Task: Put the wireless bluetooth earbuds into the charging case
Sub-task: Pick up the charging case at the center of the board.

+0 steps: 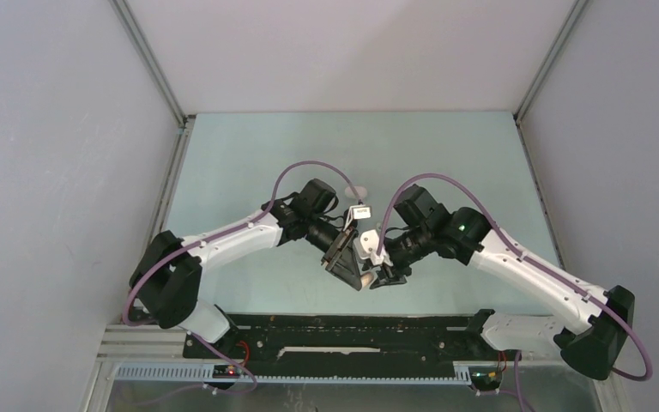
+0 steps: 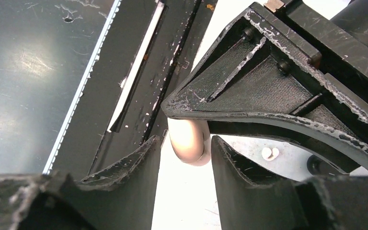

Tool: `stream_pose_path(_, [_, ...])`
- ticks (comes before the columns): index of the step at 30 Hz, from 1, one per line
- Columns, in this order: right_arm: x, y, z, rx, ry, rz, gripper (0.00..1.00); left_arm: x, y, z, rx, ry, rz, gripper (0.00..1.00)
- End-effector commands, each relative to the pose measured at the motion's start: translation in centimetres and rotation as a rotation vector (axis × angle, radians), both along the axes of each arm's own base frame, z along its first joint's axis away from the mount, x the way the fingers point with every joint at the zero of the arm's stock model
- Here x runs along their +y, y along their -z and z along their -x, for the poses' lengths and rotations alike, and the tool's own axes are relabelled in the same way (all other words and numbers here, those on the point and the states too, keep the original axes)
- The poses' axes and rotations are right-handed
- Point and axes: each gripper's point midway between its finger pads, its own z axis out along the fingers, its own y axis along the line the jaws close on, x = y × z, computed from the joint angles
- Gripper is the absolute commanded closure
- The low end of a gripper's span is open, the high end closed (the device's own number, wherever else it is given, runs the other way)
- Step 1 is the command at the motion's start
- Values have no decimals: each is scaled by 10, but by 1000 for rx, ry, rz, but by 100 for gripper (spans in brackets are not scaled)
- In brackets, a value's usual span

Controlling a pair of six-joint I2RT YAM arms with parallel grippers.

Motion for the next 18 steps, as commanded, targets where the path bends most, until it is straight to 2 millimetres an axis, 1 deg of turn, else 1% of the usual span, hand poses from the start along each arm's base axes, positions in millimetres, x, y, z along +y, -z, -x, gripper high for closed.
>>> stream_pose_path(1, [5, -16, 3, -15, -28, -36, 55, -1, -11, 5, -4, 36, 44, 87])
stream_pose_path(7, [7, -15, 8, 29, -47, -40, 57, -2, -8, 3, 9, 34, 26, 88])
stream_pose_path(14, [11, -11, 13, 53, -69, -33, 54, -3, -8, 3, 25, 38, 21, 89])
stream_pose_path(16, [13, -10, 13, 51, -68, -31, 56, -3, -9, 3, 27, 41, 24, 89])
stream_pose_path(18, [14, -8, 11, 41, -56, -25, 61, -2, -10, 4, 31, 44, 28, 89])
